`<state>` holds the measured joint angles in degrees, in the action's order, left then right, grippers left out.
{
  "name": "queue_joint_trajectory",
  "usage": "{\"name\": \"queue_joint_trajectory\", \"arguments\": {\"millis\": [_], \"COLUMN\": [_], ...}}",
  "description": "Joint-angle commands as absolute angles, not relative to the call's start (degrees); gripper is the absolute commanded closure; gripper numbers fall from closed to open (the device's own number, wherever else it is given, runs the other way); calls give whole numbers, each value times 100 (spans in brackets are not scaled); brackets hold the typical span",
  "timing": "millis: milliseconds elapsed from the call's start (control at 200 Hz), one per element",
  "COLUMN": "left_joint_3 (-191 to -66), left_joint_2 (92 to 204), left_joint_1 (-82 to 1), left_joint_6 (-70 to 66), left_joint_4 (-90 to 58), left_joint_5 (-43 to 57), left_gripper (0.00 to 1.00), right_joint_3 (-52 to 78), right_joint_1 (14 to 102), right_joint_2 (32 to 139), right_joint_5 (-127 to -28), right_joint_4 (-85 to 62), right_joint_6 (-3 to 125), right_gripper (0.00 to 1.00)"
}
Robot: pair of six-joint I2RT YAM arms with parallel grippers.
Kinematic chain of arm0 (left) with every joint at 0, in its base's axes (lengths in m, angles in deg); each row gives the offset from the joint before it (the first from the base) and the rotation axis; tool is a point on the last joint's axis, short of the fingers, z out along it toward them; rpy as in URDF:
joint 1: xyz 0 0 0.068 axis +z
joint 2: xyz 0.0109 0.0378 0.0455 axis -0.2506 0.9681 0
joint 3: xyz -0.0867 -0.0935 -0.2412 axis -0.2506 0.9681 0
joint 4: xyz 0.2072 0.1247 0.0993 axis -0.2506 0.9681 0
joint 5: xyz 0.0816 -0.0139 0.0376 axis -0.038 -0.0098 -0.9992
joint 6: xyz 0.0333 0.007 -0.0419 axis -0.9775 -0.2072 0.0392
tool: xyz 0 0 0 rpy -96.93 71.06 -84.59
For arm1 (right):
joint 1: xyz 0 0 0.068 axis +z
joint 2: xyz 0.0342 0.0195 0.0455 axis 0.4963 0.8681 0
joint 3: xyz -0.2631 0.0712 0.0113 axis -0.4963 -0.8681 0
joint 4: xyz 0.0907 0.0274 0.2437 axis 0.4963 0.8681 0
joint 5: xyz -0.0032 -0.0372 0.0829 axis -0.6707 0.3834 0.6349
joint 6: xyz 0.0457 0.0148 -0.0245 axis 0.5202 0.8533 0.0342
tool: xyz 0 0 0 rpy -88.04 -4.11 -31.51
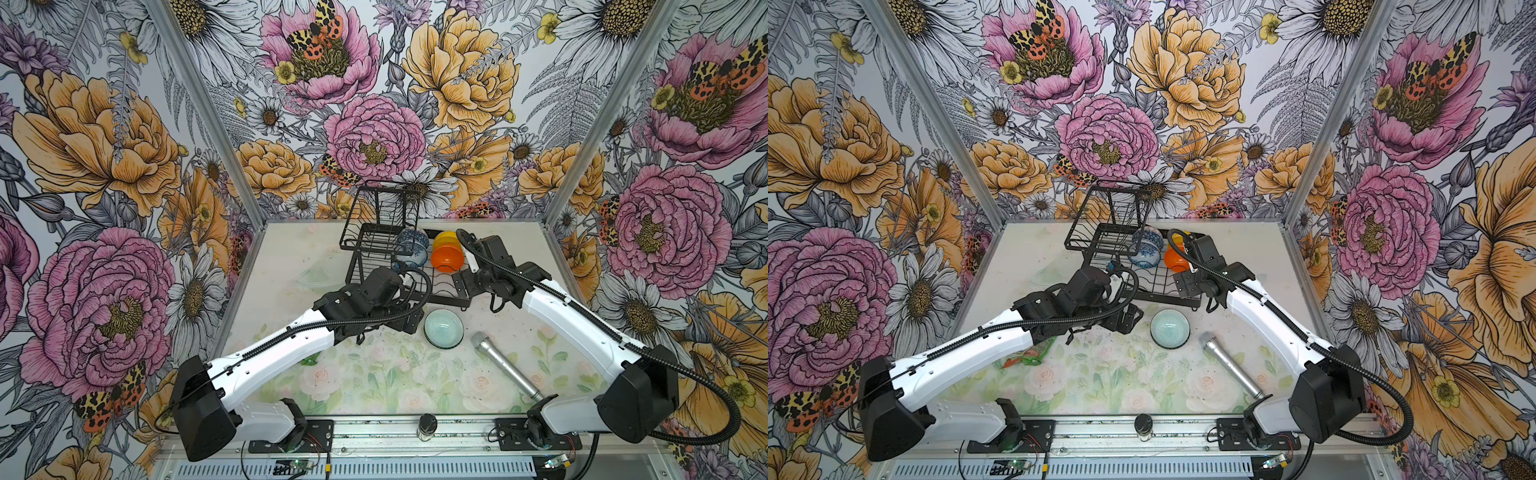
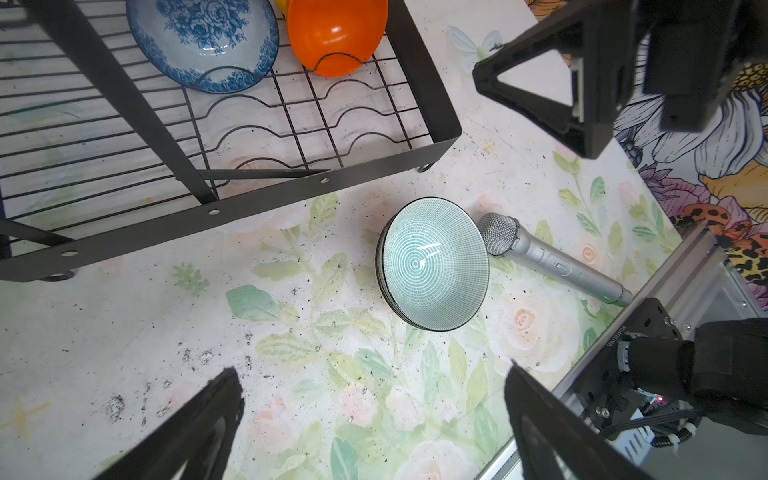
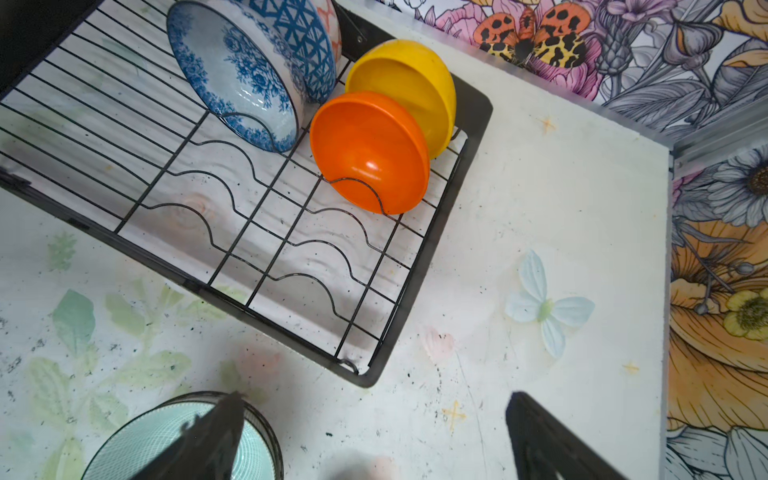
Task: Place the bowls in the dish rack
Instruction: 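Withdraw the right gripper from the rack while the left gripper moves toward the green bowl, then lower the left gripper over the pale green bowl rim nearest the robot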
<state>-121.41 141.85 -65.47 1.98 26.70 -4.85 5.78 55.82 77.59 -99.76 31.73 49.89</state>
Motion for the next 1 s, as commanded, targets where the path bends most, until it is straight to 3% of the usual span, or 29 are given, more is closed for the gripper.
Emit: {"name": "queue_joint_trajectory", "arguments": {"millis": [0, 315, 490, 676, 996], "left_joint_3": [-12127, -12498, -12732, -12951, -13358], "left_joint_2": [14448, 15371, 15911, 16292, 16776], "left_joint_1": [-6729, -7026, -7127, -7147, -7147], "left_joint_6": [443, 577, 563, 599, 607], "left_joint_4": [2661, 2527, 2533, 2538, 2815], "left_joint_5": [-626, -720, -660, -616, -737], "left_gripper": [1, 4, 15, 43, 58], "right_joint_3": [696, 594, 541, 511, 441], "right_joint_1": [5520, 5428, 5423, 5408, 5388], "right_joint_2": [7703, 7753, 7750, 7745, 7745], "right_joint_5": [-9899, -9869, -9846, -9838, -9808], "right_joint_4": [3264, 3238, 3238, 3230, 3230], "right_joint_6": [5186, 5167, 5127, 5085, 5019], "right_gripper": [0, 0, 0, 0, 0]}}
